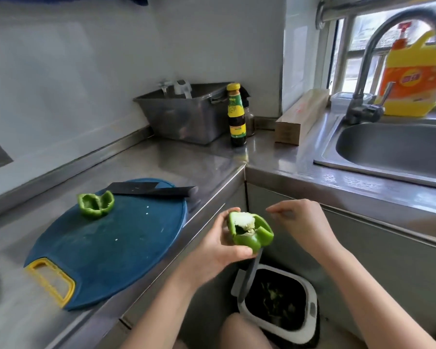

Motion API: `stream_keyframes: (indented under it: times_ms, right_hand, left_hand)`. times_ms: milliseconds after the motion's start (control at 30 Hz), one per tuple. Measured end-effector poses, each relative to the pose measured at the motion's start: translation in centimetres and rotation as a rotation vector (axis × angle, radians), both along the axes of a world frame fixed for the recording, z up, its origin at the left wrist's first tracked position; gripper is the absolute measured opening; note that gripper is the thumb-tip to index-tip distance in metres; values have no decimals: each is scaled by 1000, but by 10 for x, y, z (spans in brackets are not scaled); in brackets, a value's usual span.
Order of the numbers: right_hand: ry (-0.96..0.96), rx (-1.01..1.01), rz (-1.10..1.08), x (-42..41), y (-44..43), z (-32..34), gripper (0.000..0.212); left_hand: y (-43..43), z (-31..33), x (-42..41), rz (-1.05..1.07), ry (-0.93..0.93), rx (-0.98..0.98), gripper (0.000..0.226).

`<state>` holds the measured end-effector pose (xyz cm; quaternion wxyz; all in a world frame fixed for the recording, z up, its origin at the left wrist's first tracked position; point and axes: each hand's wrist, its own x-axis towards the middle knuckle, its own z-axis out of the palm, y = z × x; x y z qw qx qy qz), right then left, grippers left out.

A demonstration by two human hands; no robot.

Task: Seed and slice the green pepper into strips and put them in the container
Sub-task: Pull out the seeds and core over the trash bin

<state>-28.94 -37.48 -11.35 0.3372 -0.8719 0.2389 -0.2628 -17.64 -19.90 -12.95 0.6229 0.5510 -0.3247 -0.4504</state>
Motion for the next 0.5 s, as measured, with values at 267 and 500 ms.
stream_keyframes:
  times_ms: [267,500]
  right_hand:
    - [94,-40,175,-3,-16,-33,33]
    - [292,-175,253,21,-11,-63,48]
  left_hand:
    - [-32,-53,-1,-68,152,69,95]
    - [-47,-78,-3,-55,144,144,106]
